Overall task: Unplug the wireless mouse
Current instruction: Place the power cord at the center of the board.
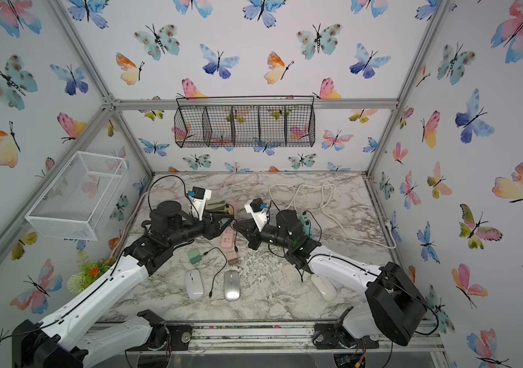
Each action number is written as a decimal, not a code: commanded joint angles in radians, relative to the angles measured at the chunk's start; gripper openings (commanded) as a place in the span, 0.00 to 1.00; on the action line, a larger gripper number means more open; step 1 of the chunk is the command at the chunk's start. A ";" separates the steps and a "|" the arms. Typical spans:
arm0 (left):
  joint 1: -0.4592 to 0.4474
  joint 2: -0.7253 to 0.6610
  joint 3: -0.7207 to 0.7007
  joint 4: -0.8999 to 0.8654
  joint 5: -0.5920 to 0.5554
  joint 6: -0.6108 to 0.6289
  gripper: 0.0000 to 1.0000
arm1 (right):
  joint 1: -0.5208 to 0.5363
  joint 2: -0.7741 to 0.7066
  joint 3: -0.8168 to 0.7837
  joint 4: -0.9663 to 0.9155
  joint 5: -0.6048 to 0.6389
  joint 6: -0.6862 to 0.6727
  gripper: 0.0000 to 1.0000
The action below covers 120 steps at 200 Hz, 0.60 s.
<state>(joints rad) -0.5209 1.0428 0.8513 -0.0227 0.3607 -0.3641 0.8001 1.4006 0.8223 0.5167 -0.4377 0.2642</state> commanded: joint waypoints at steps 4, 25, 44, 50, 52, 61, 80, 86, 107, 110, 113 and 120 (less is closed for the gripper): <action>0.034 -0.059 -0.054 -0.013 -0.130 -0.016 0.74 | 0.001 -0.033 0.023 -0.125 0.125 0.038 0.02; 0.091 -0.091 -0.100 -0.020 -0.161 -0.042 0.80 | 0.002 -0.052 0.002 -0.191 0.205 0.086 0.02; 0.150 -0.116 -0.131 -0.026 -0.164 -0.064 0.80 | 0.013 -0.063 -0.006 -0.262 0.252 0.133 0.02; 0.169 -0.123 -0.140 -0.026 -0.163 -0.071 0.81 | 0.024 -0.062 0.001 -0.296 0.268 0.145 0.02; 0.175 -0.126 -0.142 -0.028 -0.162 -0.071 0.81 | 0.027 -0.061 0.004 -0.311 0.274 0.149 0.02; 0.197 -0.134 -0.148 -0.032 -0.161 -0.073 0.82 | 0.045 -0.052 0.027 -0.390 0.310 0.174 0.02; 0.227 -0.146 -0.156 -0.040 -0.176 -0.075 0.86 | 0.090 -0.032 0.050 -0.516 0.379 0.238 0.02; 0.233 -0.148 -0.156 -0.042 -0.178 -0.075 0.87 | 0.106 -0.027 0.051 -0.542 0.397 0.262 0.02; 0.241 -0.151 -0.162 -0.043 -0.179 -0.078 0.89 | 0.149 0.009 0.073 -0.665 0.469 0.373 0.02; 0.243 -0.150 -0.164 -0.041 -0.179 -0.078 0.89 | 0.153 0.014 0.071 -0.669 0.469 0.386 0.02; 0.243 -0.151 -0.165 -0.041 -0.178 -0.079 0.90 | 0.154 0.018 0.069 -0.674 0.467 0.397 0.02; 0.243 -0.151 -0.169 -0.039 -0.177 -0.081 0.90 | 0.155 0.031 0.064 -0.688 0.470 0.428 0.02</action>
<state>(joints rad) -0.2848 0.9085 0.6910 -0.0650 0.1978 -0.4358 0.9340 1.3922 0.8680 -0.0048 -0.0608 0.5430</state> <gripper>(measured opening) 0.895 0.058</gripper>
